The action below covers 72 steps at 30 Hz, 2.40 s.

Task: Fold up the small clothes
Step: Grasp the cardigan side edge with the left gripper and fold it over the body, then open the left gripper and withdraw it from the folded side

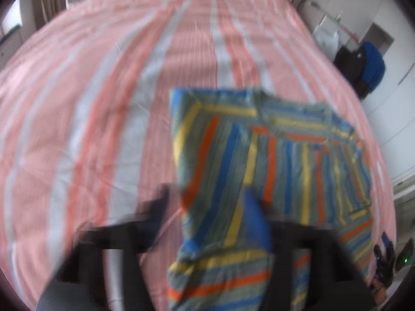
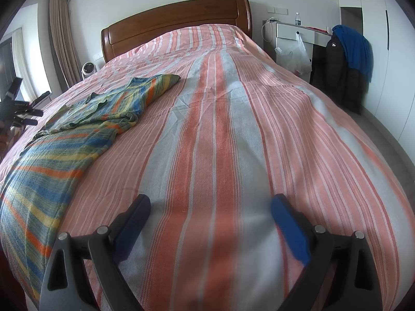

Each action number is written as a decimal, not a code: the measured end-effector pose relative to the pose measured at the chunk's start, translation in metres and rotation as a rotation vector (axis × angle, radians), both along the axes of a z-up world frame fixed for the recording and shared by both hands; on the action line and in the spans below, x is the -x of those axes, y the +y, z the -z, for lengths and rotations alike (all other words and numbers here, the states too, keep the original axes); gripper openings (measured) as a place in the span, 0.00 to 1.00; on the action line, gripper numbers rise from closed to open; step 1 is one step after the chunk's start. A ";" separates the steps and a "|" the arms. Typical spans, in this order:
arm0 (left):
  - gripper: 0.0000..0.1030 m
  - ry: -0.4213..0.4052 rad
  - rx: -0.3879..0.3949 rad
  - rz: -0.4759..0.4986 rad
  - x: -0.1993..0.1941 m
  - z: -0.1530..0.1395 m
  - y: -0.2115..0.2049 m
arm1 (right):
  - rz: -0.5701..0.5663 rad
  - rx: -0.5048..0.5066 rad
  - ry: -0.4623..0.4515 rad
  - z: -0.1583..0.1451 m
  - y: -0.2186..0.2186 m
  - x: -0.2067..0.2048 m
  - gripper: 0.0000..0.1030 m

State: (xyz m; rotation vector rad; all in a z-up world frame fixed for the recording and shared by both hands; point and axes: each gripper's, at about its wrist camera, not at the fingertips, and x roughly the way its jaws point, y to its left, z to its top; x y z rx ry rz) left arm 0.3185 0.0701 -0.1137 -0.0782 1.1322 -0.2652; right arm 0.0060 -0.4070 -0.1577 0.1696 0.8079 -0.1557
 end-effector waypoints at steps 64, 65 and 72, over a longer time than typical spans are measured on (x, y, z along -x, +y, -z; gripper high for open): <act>0.99 -0.214 -0.173 -0.317 0.194 0.033 0.152 | 0.005 0.012 -0.004 0.002 0.002 0.004 0.91; 0.99 -0.222 -0.153 -0.324 0.195 0.034 0.156 | 0.005 0.012 -0.004 0.002 0.002 0.005 0.91; 1.00 -0.242 -0.183 -0.319 0.194 0.038 0.149 | 0.006 0.014 -0.005 0.002 0.002 0.005 0.91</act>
